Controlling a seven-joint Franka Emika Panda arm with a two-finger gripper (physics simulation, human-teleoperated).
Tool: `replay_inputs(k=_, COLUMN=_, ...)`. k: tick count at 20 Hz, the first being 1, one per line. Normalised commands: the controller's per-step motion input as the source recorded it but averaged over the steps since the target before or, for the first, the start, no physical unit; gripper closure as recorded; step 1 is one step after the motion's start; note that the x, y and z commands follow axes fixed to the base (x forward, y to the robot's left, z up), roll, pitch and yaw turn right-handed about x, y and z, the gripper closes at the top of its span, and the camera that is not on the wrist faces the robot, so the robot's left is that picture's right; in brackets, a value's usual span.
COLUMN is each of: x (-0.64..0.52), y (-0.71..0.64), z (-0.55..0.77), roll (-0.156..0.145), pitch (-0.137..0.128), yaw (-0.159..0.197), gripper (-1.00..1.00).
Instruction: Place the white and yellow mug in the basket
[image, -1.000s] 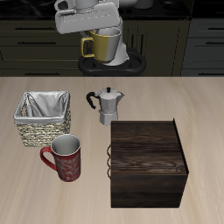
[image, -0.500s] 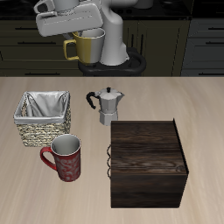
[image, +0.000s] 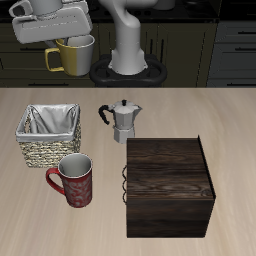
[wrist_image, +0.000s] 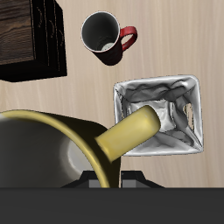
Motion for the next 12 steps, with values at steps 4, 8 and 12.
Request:
replay_inputs(k=4, x=0.14, y=-0.45, z=0.07, roll=-0.031, pitch=0.011, yaw=0.025, gripper=1.00)
replay_inputs(k=8, x=0.07, y=-0.75, z=0.24, roll=-0.068, pitch=-0.021, yaw=-0.057, gripper=1.00)
replay_inputs(k=12, x=-0.04, y=-0.46, z=0.09, roll=-0.081, pitch=-0.032, yaw=-0.005, gripper=1.00)
